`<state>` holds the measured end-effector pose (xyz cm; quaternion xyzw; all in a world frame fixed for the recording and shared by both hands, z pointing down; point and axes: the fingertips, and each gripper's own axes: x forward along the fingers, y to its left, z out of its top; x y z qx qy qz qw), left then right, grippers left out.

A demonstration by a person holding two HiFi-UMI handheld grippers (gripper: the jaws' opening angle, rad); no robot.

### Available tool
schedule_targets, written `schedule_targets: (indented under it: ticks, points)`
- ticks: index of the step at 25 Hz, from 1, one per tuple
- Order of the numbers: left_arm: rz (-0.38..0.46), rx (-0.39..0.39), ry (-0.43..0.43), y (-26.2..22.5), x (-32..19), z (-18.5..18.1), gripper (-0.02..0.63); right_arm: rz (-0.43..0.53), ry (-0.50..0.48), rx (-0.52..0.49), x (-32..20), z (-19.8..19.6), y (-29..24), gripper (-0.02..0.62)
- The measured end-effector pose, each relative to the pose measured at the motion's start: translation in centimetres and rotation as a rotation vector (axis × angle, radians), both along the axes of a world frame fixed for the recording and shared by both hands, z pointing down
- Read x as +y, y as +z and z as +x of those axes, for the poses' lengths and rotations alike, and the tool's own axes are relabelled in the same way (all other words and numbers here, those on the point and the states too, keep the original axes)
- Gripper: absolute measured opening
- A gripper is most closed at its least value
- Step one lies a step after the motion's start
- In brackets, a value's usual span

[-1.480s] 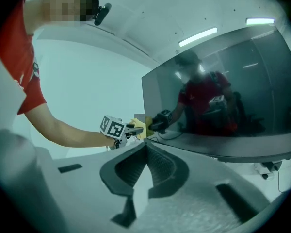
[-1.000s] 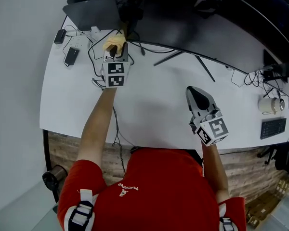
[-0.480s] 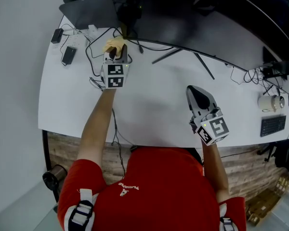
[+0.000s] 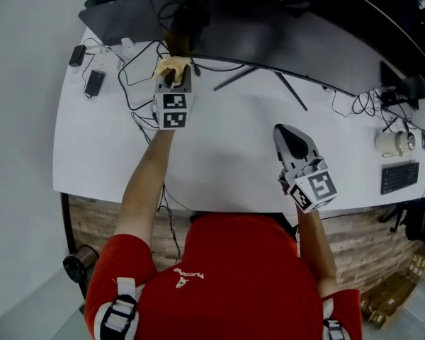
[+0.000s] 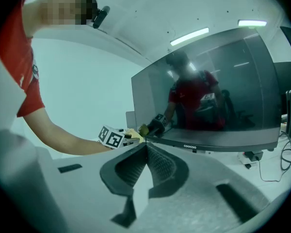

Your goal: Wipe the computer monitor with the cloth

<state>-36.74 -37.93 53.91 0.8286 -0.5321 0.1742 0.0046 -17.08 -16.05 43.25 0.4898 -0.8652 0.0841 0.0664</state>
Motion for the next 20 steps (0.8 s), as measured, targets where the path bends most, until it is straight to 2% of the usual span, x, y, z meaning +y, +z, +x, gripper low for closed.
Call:
schedule_targets:
  ticks: [7, 20]
  points:
    - [-0.005, -0.004, 0.054, -0.1, 1.5, 5.1, 0.055, 0.008, 0.026, -0.016, 1.2, 2.9, -0.2, 0.005]
    - [-0.029, -0.029, 0.116, -0.1, 3.8, 14.7, 0.055, 0.008, 0.068, -0.055, 2.9, 11.0, -0.4, 0.005]
